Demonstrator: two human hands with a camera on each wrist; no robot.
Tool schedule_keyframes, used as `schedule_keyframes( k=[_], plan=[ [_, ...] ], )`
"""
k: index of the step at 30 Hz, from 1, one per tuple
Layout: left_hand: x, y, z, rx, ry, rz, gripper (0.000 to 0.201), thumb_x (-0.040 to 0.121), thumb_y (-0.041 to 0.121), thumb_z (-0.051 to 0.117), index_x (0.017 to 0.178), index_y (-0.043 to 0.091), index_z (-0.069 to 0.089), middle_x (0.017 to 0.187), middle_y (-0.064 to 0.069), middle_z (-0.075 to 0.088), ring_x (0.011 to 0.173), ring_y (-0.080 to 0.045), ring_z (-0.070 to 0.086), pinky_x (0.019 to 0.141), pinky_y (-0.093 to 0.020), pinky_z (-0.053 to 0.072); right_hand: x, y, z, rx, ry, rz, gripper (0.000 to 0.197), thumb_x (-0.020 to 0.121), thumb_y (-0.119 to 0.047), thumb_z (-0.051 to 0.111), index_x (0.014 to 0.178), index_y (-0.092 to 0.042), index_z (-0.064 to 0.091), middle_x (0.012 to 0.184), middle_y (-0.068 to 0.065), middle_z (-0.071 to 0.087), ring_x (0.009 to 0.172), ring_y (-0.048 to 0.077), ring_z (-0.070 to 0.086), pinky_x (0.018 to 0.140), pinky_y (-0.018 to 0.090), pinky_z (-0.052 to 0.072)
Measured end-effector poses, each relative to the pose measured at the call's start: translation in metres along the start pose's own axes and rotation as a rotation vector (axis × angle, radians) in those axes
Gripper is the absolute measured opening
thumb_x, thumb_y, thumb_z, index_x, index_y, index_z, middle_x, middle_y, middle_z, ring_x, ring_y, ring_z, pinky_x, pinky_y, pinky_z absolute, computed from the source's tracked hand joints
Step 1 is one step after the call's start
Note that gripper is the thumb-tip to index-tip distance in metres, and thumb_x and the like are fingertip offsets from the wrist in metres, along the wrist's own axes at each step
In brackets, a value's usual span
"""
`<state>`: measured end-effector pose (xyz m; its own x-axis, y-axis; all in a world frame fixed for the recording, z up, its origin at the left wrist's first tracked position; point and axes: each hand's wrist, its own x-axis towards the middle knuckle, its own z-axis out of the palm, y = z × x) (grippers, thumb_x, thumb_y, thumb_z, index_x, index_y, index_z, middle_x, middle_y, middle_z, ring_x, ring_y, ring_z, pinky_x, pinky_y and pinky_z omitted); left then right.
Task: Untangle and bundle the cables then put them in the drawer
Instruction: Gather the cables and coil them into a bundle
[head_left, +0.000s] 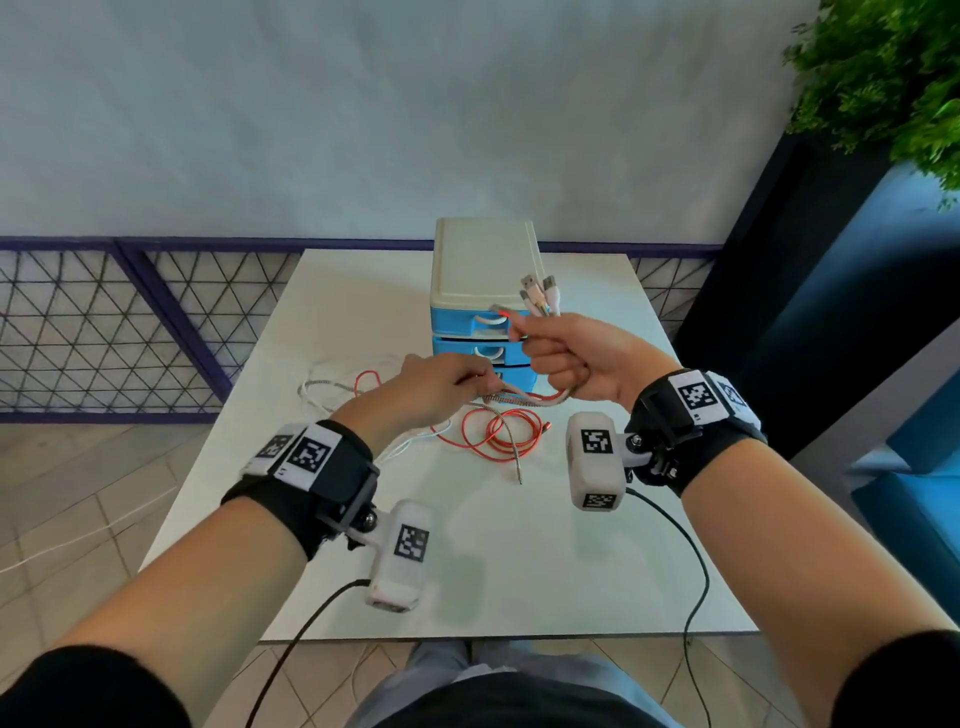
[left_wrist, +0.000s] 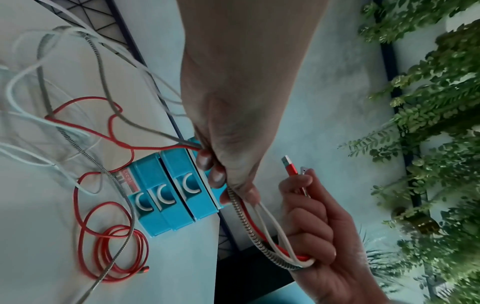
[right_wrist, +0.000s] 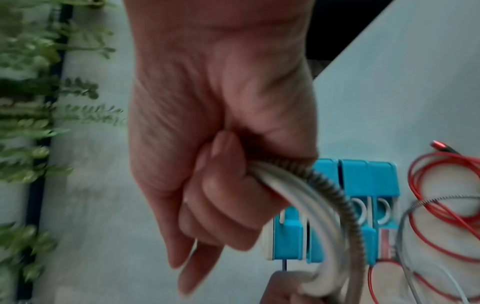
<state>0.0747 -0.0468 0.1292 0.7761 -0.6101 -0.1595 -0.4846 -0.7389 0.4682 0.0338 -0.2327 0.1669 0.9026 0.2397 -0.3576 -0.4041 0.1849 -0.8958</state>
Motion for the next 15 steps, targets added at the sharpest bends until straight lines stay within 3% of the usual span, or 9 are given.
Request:
schedule_keyframes(
  k=[2, 4, 7, 10, 13, 15],
  plan=[
    [-0.001, 0.003, 0.000, 0.051, 0.032, 0.044, 0.025, 0.097, 0.044, 0.042, 0.091, 0.026, 0.059, 0.086, 0.012, 0.059, 0.087, -0.013, 0.048, 0.084, -0.035, 0.028, -0.004, 0.001, 0.000, 0.081, -0.100, 0.063, 0.025, 0.098, -0.027, 0.044, 0.084, -0.010, 0.057, 0.045, -0.010, 0.029, 0.033, 0.001, 0.019, 0.028, 0.010, 0.016],
    [-0.003, 0.003, -0.001, 0.035, 0.038, 0.092, 0.018, 0.097, 0.041, 0.044, 0.086, 0.032, 0.055, 0.077, 0.016, 0.054, 0.084, -0.012, 0.045, 0.085, -0.034, 0.027, -0.005, 0.002, 0.000, 0.134, -0.117, 0.044, 0.026, 0.095, -0.028, 0.045, 0.086, -0.008, 0.059, 0.048, -0.008, 0.034, 0.036, 0.001, 0.031, 0.031, 0.011, 0.029],
    [-0.002, -0.002, -0.003, -0.014, 0.058, 0.154, 0.021, 0.096, 0.038, 0.047, 0.076, 0.039, 0.050, 0.069, 0.024, 0.048, 0.079, -0.006, 0.043, 0.088, -0.034, 0.024, 0.002, 0.006, -0.001, 0.109, 0.016, -0.079, 0.034, 0.100, -0.032, 0.043, 0.085, -0.009, 0.062, 0.067, 0.001, 0.055, 0.057, 0.009, 0.058, 0.057, 0.021, 0.054],
    [0.000, 0.000, -0.006, 0.019, 0.083, 0.199, 0.033, 0.095, 0.035, 0.050, 0.065, 0.045, 0.045, 0.063, 0.026, 0.047, 0.076, 0.004, 0.043, 0.083, -0.031, 0.021, 0.007, 0.011, -0.003, -0.031, 0.111, -0.118, 0.038, 0.101, -0.040, 0.040, 0.102, -0.011, 0.066, 0.093, 0.008, 0.071, 0.086, 0.017, 0.070, 0.080, 0.032, 0.056],
    [0.001, 0.004, -0.010, 0.058, 0.094, 0.238, 0.035, 0.094, 0.034, 0.054, 0.063, 0.047, 0.043, 0.063, 0.026, 0.047, 0.078, 0.007, 0.042, 0.075, -0.030, 0.017, 0.009, 0.013, 0.000, -0.145, 0.068, -0.057, 0.043, 0.100, -0.046, 0.037, 0.122, -0.017, 0.061, 0.110, 0.013, 0.070, 0.096, 0.021, 0.068, 0.078, 0.035, 0.056],
    [0.004, 0.004, -0.011, 0.048, 0.100, 0.262, 0.032, 0.091, 0.032, 0.059, 0.065, 0.045, 0.044, 0.067, 0.024, 0.050, 0.079, 0.001, 0.045, 0.077, -0.031, 0.020, 0.009, 0.015, 0.005, -0.157, 0.046, -0.019, 0.042, 0.099, -0.047, 0.039, 0.124, -0.020, 0.060, 0.106, 0.017, 0.069, 0.085, 0.024, 0.068, 0.072, 0.034, 0.055]
  ],
)
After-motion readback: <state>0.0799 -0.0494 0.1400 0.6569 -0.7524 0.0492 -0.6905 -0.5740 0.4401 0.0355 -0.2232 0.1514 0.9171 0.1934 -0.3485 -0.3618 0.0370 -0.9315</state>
